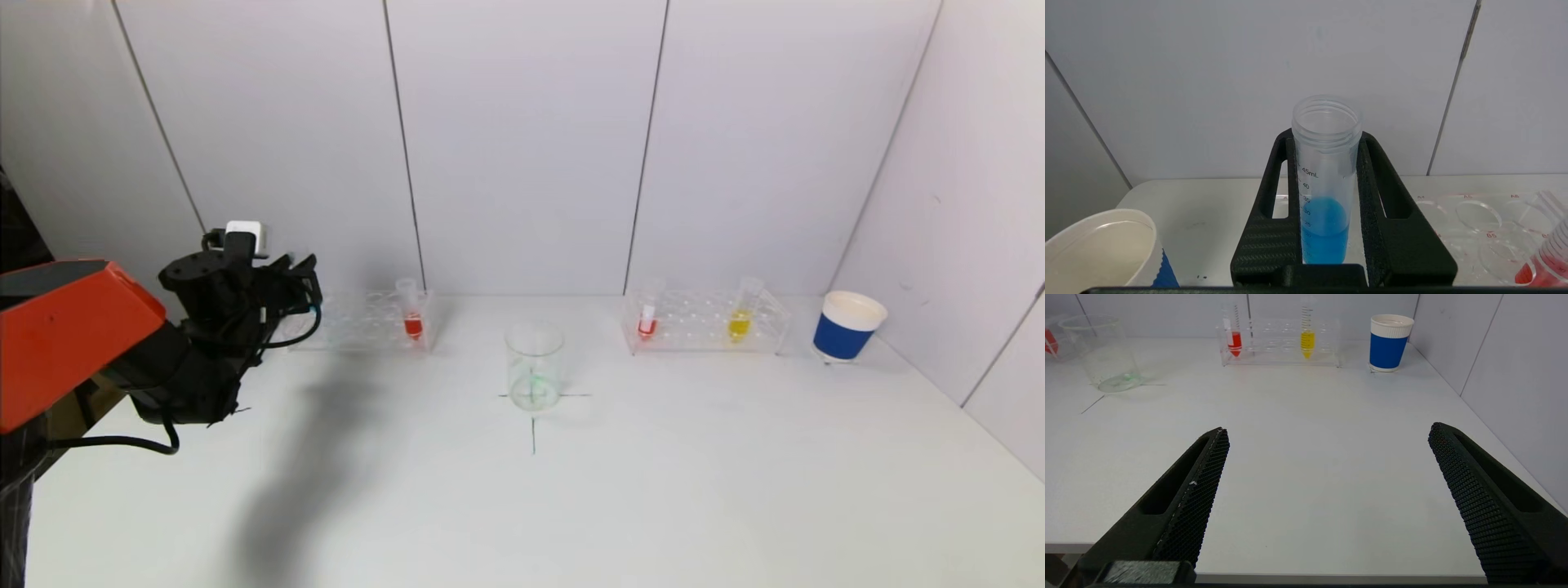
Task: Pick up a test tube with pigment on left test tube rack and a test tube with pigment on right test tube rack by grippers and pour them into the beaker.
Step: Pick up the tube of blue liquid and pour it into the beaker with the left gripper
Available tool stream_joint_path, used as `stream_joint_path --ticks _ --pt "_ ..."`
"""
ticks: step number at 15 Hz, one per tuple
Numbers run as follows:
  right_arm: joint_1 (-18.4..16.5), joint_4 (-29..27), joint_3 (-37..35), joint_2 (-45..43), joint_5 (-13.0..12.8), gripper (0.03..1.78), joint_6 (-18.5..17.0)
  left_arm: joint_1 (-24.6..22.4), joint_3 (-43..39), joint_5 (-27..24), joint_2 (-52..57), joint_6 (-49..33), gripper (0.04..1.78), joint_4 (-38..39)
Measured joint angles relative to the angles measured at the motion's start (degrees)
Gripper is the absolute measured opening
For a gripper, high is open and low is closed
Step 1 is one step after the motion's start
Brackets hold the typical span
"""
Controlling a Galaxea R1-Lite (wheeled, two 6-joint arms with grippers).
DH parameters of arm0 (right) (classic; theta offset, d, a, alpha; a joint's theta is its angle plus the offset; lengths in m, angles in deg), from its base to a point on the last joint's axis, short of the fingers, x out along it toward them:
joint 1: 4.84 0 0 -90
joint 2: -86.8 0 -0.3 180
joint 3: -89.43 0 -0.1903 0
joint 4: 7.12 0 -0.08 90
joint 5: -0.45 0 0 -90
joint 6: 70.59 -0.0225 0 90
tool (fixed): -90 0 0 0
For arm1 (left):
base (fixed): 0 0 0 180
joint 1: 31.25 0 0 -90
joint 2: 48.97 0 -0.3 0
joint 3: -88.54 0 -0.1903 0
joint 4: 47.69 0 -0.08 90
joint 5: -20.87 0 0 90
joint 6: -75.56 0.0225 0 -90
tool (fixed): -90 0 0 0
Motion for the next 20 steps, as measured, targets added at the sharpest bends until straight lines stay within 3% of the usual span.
stream_joint_path --ticks 9,14,20 --pt "0.00 0.00 0.00 0.00 0.00 1.77 0.00 0.13 3.91 0.00 7.67 -0.02 0.43 -9.85" --pt "0.00 0.00 0.00 0.00 0.00 1.77 0.00 0.71 9.03 0.27 10.92 0.09 0.43 -20.07" --pt "0.00 0.00 0.00 0.00 0.00 1.77 0.00 7.09 13.07 -0.45 13.74 2.68 0.43 -25.03"
